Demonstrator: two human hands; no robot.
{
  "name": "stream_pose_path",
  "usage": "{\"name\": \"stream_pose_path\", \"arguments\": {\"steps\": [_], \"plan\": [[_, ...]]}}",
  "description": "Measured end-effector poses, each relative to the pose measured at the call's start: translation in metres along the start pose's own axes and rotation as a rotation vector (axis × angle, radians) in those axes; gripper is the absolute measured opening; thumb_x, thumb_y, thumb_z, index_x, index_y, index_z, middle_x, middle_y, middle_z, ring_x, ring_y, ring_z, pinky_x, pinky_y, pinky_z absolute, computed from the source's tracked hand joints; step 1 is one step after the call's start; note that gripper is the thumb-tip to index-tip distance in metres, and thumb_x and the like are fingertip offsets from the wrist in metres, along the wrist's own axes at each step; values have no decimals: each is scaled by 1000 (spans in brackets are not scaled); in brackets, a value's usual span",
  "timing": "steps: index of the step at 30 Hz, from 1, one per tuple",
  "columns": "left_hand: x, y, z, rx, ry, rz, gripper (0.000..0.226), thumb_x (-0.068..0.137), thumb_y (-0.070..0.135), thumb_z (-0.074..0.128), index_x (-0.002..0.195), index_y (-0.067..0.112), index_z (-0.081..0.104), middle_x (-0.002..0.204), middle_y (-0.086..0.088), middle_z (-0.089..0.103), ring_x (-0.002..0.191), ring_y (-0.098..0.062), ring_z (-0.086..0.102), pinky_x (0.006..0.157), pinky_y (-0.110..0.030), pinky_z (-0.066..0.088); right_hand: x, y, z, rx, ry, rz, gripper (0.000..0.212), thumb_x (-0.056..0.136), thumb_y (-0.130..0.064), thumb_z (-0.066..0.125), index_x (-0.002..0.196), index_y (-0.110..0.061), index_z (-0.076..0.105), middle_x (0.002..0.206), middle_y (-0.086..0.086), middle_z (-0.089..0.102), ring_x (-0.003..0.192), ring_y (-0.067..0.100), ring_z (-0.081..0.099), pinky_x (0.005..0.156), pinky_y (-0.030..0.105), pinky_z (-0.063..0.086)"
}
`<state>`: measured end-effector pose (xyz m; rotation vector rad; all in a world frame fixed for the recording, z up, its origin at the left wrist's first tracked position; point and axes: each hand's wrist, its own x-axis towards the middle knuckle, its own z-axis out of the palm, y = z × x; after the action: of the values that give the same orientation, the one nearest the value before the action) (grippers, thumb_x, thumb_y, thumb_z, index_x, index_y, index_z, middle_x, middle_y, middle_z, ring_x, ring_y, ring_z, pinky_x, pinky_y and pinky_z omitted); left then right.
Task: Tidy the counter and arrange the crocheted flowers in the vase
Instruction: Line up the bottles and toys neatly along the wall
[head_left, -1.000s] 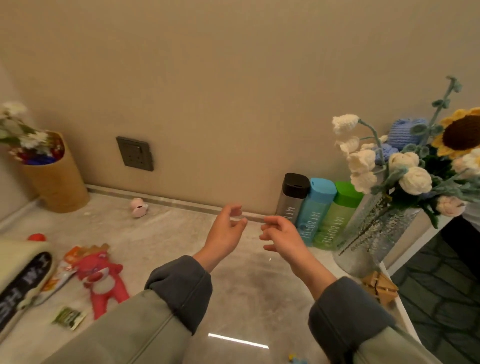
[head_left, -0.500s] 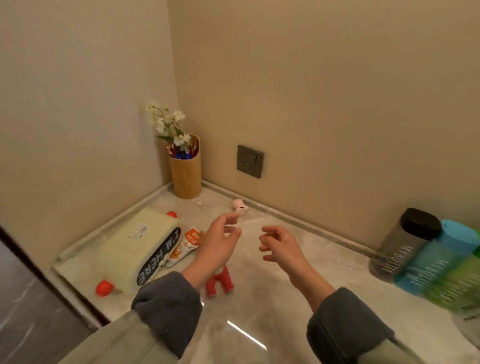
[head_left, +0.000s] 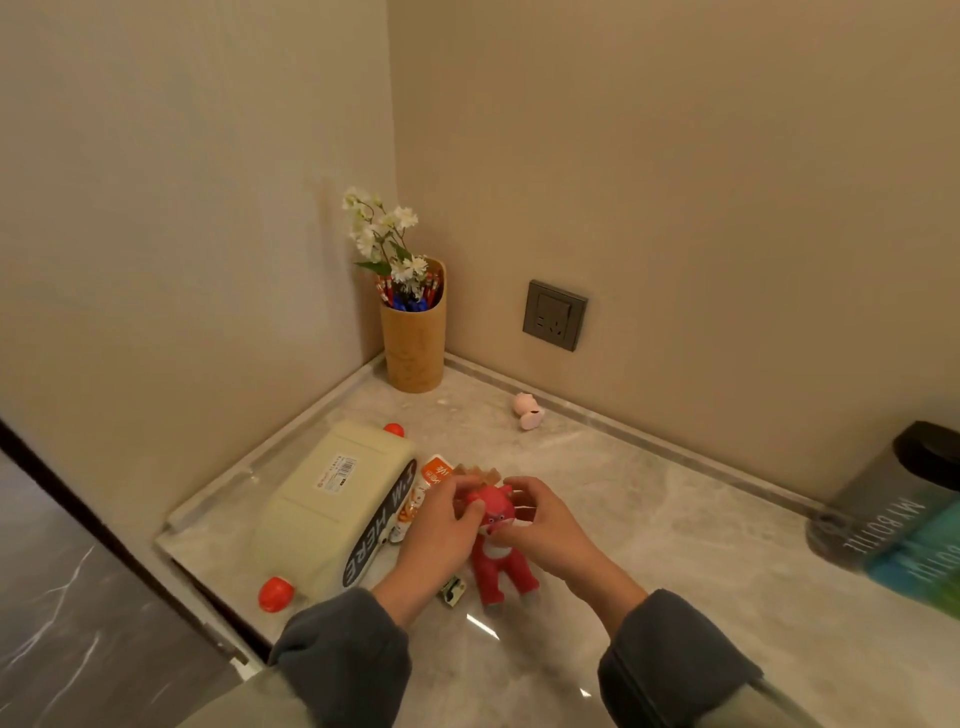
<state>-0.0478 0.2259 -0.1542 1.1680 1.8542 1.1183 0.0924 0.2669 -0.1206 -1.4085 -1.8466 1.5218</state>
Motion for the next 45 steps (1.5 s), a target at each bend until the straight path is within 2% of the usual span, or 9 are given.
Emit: {"name": "stream_pose_path", "arguments": {"steps": [8, 14, 18, 23, 28, 33, 39, 43, 45], "plan": [[2, -5, -1, -19, -68, 27, 18, 91, 25, 58, 107, 34, 56, 113, 12, 57, 99, 2, 54, 79, -12, 41, 3, 10, 6, -179, 51, -29, 59, 62, -12, 77, 114, -24, 51, 106, 1, 63, 95, 18, 63, 84, 40, 57], [9, 12, 1, -93, -111, 46, 21, 93, 22, 57, 113, 29, 57, 118, 10, 57, 107, -5, 54, 91, -22, 46, 2, 3, -11, -185, 132, -62, 51, 63, -22, 81, 108, -24, 56, 102, -4, 65, 93, 11, 63, 81, 31, 56], [22, 38, -7, -113, -129, 67, 27, 96, 26, 52, 122, 33, 53, 110, 16, 55, 98, 1, 53, 74, -13, 43, 9, -20, -25, -144, 185, -106, 47, 64, -23, 83, 106, -25, 61, 96, -6, 67, 87, 10, 65, 76, 27, 56], [49, 70, -31, -191, -98, 110, 32, 98, 23, 49, 129, 30, 50, 122, 9, 55, 113, -10, 53, 87, -21, 48, 30, -58, -32, -71, 237, -137, 51, 64, -27, 84, 110, -23, 61, 100, -4, 67, 92, 14, 64, 79, 31, 56], [88, 89, -62, -250, -182, 158, 28, 100, 21, 44, 127, 30, 49, 118, 7, 57, 107, -9, 59, 77, -21, 56, 62, -92, -28, -25, 290, -186, 54, 68, -30, 84, 114, -25, 57, 101, -5, 65, 91, 14, 62, 67, 23, 51], [135, 85, -81, -146, -235, 206, 28, 100, 18, 43, 120, 36, 50, 110, 13, 58, 93, 3, 56, 65, -12, 48, 106, -106, -22, -5, 383, -219, 54, 64, -32, 87, 110, -27, 57, 99, -6, 65, 91, 13, 64, 76, 33, 57], [188, 60, -89, -37, -317, 137, 38, 101, 14, 40, 135, 29, 51, 119, 9, 60, 90, 4, 56, 62, -9, 46, 166, -96, -6, -144, 400, -164, 57, 63, -38, 85, 112, -28, 57, 100, -8, 65, 89, 10, 62, 76, 32, 56], [213, 36, -86, 47, -374, 58, 37, 99, 8, 40, 130, 21, 57, 101, 14, 61, 79, 7, 54, 56, 1, 42, 199, -81, 2, -272, 410, -105, 59, 62, -43, 84, 112, -31, 55, 97, -11, 62, 88, 11, 61, 73, 32, 55], [223, 27, -84, 141, -450, 5, 36, 99, 7, 39, 128, 17, 58, 94, 4, 66, 74, 2, 56, 55, -2, 44, 213, -74, 4, -325, 424, -89, 57, 62, -45, 83, 108, -34, 52, 92, -14, 58, 83, 8, 58, 68, 30, 51]]}}
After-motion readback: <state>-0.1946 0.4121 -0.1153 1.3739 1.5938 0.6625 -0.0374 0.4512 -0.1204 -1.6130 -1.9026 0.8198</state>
